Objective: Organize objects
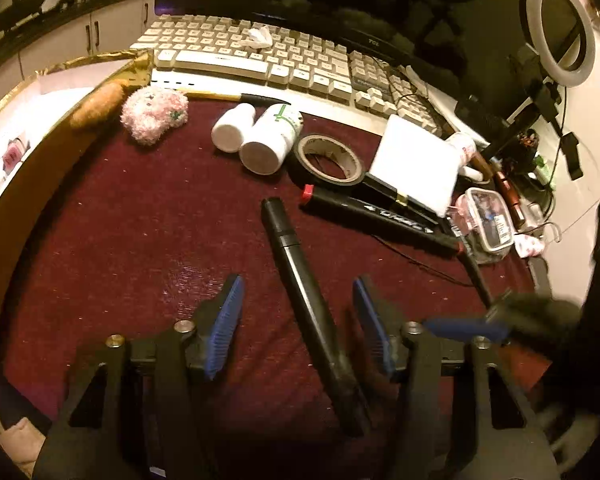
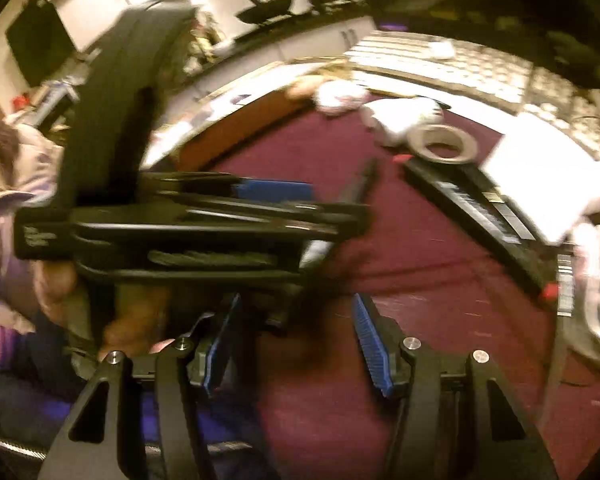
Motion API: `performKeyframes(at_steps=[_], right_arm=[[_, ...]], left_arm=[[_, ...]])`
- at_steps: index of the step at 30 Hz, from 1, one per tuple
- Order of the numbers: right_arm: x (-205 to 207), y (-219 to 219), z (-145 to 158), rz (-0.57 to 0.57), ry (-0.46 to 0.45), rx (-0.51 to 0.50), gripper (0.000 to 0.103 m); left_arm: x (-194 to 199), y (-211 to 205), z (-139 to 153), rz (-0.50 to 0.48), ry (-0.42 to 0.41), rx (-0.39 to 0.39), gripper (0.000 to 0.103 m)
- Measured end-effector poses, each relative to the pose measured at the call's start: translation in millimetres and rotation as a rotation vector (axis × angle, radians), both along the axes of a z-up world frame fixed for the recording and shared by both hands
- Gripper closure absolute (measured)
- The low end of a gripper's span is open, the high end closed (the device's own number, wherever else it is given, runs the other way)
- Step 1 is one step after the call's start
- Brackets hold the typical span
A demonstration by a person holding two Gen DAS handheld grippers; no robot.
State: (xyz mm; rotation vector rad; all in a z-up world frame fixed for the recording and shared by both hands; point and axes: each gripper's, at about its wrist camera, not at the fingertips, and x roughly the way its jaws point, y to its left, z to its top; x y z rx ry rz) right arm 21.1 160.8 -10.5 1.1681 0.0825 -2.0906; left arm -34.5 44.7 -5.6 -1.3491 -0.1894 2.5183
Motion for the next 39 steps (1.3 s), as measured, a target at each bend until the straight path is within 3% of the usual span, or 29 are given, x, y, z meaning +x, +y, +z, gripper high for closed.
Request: performKeyframes(at_steps=[2, 3, 8, 12, 15, 17, 19, 23, 33, 39], right_arm=[[-9, 18, 9, -0.064, 0.022, 0.014, 0.046], [-15, 26, 13, -0.104, 0.034, 0.009, 0.046], [-43, 30, 19, -0.207, 0.071, 0.019, 0.046], [-57, 17, 16, -0.185, 0.102, 0.084, 0.046], [-65, 15, 9, -0.167, 0.102, 0.116, 0.047], [-71, 15, 4, -0.166, 0.081, 0.134, 0.058], [-69, 14, 1, -0.154, 0.057, 0.146, 0.077], [-60, 8, -4, -0.131, 0.049, 0.156, 0.083], [-39, -11, -1, -0.137, 0.041, 0.111, 0.088], [-34, -10, -8, -0.182, 0.023, 0.100, 0.088]], left_arm=[[0, 0, -1, 0.019, 0.015, -0.049, 0.073], [0, 0, -1, 0.025, 0.019, -0.061, 0.077], [-2, -10, 1, -0.016, 0.013, -0.105, 0.084], [-2, -26, 1, -0.043, -0.005, -0.123, 0.085], [-4, -34, 0, -0.014, -0.012, -0.069, 0.085], [-4, -30, -1, -0.007, -0.002, -0.070, 0.085], [-4, -27, -1, -0.009, 0.009, -0.083, 0.085], [-5, -27, -1, -0.004, 0.016, -0.076, 0.085], [-3, -21, -1, -0.001, 0.021, -0.097, 0.087], [3, -5, -3, -0.024, 0.056, -0.187, 0.089]])
